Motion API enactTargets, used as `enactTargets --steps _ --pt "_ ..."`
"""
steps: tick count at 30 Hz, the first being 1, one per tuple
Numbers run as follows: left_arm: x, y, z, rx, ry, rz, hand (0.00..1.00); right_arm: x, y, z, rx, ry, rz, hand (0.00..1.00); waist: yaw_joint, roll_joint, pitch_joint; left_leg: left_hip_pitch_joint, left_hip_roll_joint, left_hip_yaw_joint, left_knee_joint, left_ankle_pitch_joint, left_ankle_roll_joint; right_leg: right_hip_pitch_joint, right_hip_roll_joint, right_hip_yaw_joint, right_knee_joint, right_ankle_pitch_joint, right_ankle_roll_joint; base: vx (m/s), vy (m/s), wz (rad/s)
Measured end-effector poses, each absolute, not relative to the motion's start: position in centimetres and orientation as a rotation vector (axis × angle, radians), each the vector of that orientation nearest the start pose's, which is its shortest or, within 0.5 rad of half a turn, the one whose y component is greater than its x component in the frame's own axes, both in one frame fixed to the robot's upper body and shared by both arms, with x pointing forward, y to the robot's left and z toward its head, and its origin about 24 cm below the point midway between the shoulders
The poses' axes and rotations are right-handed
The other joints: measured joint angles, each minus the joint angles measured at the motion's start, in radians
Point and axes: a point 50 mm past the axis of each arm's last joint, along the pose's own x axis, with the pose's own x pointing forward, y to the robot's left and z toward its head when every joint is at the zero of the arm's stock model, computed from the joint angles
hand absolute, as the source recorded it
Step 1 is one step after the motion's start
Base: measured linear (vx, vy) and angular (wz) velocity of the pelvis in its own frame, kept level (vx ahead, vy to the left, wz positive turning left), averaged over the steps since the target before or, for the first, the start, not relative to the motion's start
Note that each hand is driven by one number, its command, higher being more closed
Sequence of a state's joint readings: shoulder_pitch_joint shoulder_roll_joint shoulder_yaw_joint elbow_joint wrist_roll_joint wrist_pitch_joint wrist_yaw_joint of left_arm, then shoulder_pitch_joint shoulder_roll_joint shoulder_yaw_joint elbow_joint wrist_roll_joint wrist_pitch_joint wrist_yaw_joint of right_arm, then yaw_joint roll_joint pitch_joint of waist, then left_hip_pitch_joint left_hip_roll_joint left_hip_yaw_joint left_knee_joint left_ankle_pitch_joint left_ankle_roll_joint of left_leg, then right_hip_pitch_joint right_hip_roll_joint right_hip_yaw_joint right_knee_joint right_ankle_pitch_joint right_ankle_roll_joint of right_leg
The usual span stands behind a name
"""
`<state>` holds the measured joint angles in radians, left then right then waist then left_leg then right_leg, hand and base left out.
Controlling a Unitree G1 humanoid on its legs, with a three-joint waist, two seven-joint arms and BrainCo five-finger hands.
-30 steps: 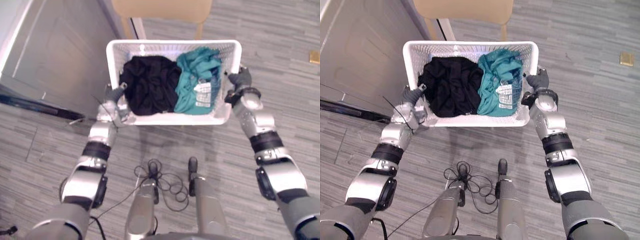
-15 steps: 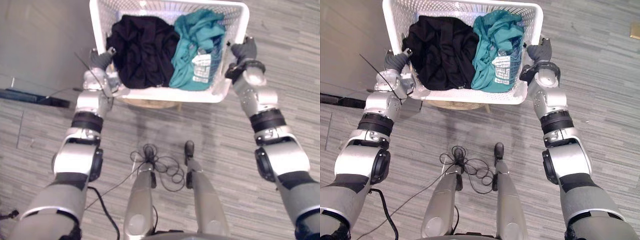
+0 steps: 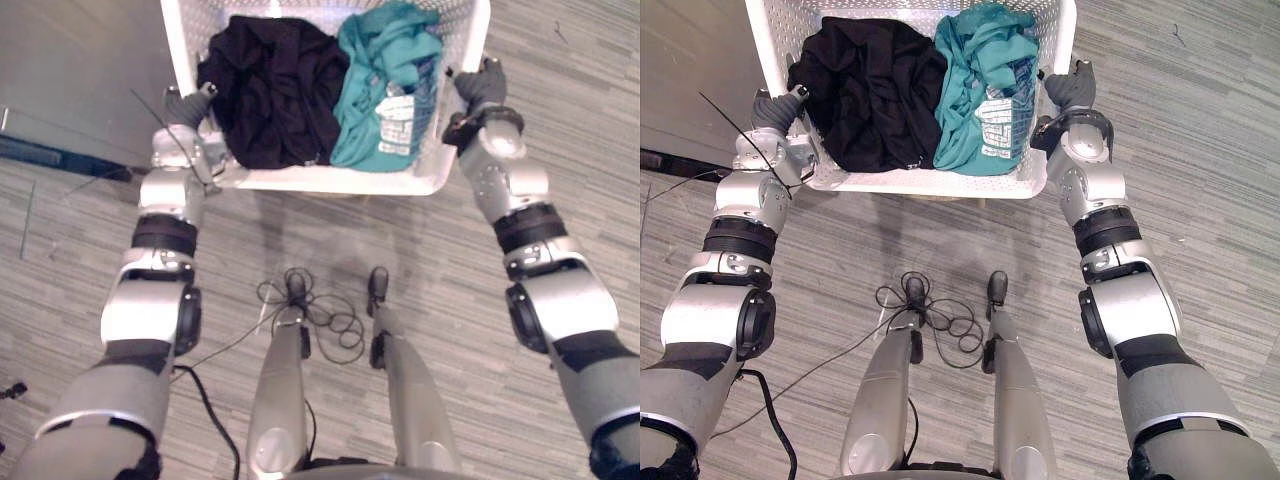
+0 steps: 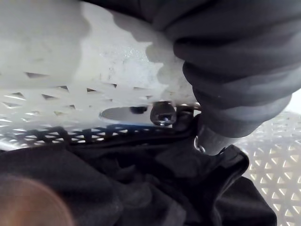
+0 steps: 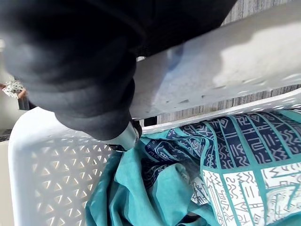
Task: Pick up the laundry basket with both hands and put the clothes into the washing machine.
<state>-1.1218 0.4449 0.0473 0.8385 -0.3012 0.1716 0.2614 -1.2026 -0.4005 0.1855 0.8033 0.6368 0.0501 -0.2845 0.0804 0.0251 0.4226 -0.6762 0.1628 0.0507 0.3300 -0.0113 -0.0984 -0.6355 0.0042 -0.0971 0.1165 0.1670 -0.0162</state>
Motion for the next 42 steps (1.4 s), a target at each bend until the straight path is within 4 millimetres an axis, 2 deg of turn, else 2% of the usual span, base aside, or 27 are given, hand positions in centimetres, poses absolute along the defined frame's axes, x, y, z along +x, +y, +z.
enactTargets --steps 3,5,11,12,14,15,19,20,23,28,31,37,40,42 --pt "41.1 22.4 24.9 0.008 -0.167 0.335 1.00 41.4 -16.4 27.5 0.170 -0.292 -0.114 1.00 0.007 0.000 0.000 -0.018 0.000 -0.011 0.000 0.000 0.000 -0.015 0.000 -0.010 -0.001 0.001 -0.001 -0.02 -0.017 0.05" --pt "41.1 22.2 26.2 0.014 -0.188 0.332 1.00 41.4 -16.6 28.5 0.181 -0.318 -0.120 1.00 0.017 -0.007 0.016 -0.030 0.004 -0.020 0.003 0.000 0.000 -0.019 0.005 -0.013 -0.012 0.014 -0.005 0.00 0.000 0.00" --pt "41.1 22.0 29.0 0.038 -0.235 0.337 1.00 41.1 -16.9 30.7 0.203 -0.367 -0.130 1.00 0.016 -0.019 0.031 -0.090 0.012 -0.037 0.039 0.000 0.000 -0.032 0.017 -0.036 -0.054 0.048 -0.007 -0.01 -0.002 0.03" --pt "41.2 21.8 29.5 0.036 -0.238 0.336 0.00 41.0 -17.1 31.1 0.202 -0.374 -0.134 1.00 0.016 -0.023 0.034 -0.095 0.012 -0.039 0.041 0.000 0.000 -0.033 0.017 -0.037 -0.057 0.051 -0.006 0.00 0.000 0.00" --pt "41.1 21.3 31.1 0.042 -0.269 0.334 0.00 40.9 -17.4 31.7 0.219 -0.392 -0.146 1.00 0.017 -0.032 0.042 -0.108 0.012 -0.044 0.054 0.000 0.000 -0.034 0.018 -0.039 -0.071 0.061 -0.004 0.00 0.000 0.00" --pt "41.0 21.0 32.2 0.039 -0.297 0.338 0.00 40.8 -17.8 32.1 0.235 -0.402 -0.155 0.00 0.017 -0.036 0.045 -0.120 0.012 -0.046 0.060 0.000 0.000 -0.035 0.019 -0.041 -0.086 0.072 -0.005 0.00 0.000 0.00" --pt "40.2 20.4 35.5 0.008 -0.383 0.397 0.00 40.5 -18.0 33.5 0.283 -0.427 -0.146 0.00 0.016 -0.047 0.062 -0.157 0.014 -0.046 0.092 -0.006 0.005 -0.050 0.023 -0.037 -0.105 0.087 0.005 -0.03 0.010 -0.07" --pt "40.0 20.3 36.5 -0.006 -0.408 0.413 0.00 40.5 -18.0 33.7 0.300 -0.431 -0.141 0.00 0.016 -0.049 0.065 -0.171 0.018 -0.045 0.105 -0.011 0.008 -0.058 0.026 -0.037 -0.109 0.100 -0.003 -0.02 0.005 -0.14" --pt "39.2 20.4 38.5 -0.056 -0.466 0.458 0.00 40.6 -17.8 33.6 0.309 -0.414 -0.126 0.00 0.015 -0.055 0.068 -0.201 0.025 -0.042 0.130 -0.017 0.010 -0.075 0.031 -0.033 -0.121 0.116 -0.002 -0.02 -0.001 -0.14" --pt "38.6 20.4 40.0 -0.121 -0.516 0.466 0.00 40.8 -16.9 34.0 0.267 -0.399 -0.092 0.00 0.015 -0.055 0.070 -0.204 0.027 -0.041 0.132 -0.017 0.010 -0.078 0.032 -0.033 -0.120 0.120 -0.004 0.00 -0.001 -0.01" --pt "38.5 20.2 40.2 -0.125 -0.525 0.449 0.00 40.7 -16.2 34.6 0.237 -0.404 -0.067 0.00 0.013 -0.055 0.070 -0.203 0.028 -0.036 0.138 -0.017 0.010 -0.078 0.032 -0.027 -0.117 0.120 -0.004 -0.01 -0.006 -0.03" --pt "38.6 20.5 40.1 -0.111 -0.523 0.432 0.00 40.8 -15.6 34.6 0.143 -0.401 -0.032 0.00 0.015 -0.055 0.070 -0.203 0.030 -0.028 0.142 -0.018 0.010 -0.079 0.033 -0.024 -0.117 0.122 -0.003 0.00 -0.002 -0.01" --pt "38.3 21.9 40.1 -0.102 -0.528 0.467 0.00 40.5 -15.8 35.6 0.121 -0.430 -0.038 0.00 0.015 -0.055 0.070 -0.204 0.030 -0.022 0.143 -0.018 0.011 -0.085 0.032 -0.013 -0.117 0.126 0.000 -0.01 -0.021 -0.07" --pt "38.2 23.3 39.3 -0.076 -0.519 0.501 0.00 40.2 -16.5 36.3 0.102 -0.453 -0.055 0.00 0.013 -0.055 0.070 -0.205 0.032 -0.021 0.152 -0.020 0.014 -0.085 0.033 -0.009 -0.116 0.128 0.000 -0.01 -0.018 -0.07"
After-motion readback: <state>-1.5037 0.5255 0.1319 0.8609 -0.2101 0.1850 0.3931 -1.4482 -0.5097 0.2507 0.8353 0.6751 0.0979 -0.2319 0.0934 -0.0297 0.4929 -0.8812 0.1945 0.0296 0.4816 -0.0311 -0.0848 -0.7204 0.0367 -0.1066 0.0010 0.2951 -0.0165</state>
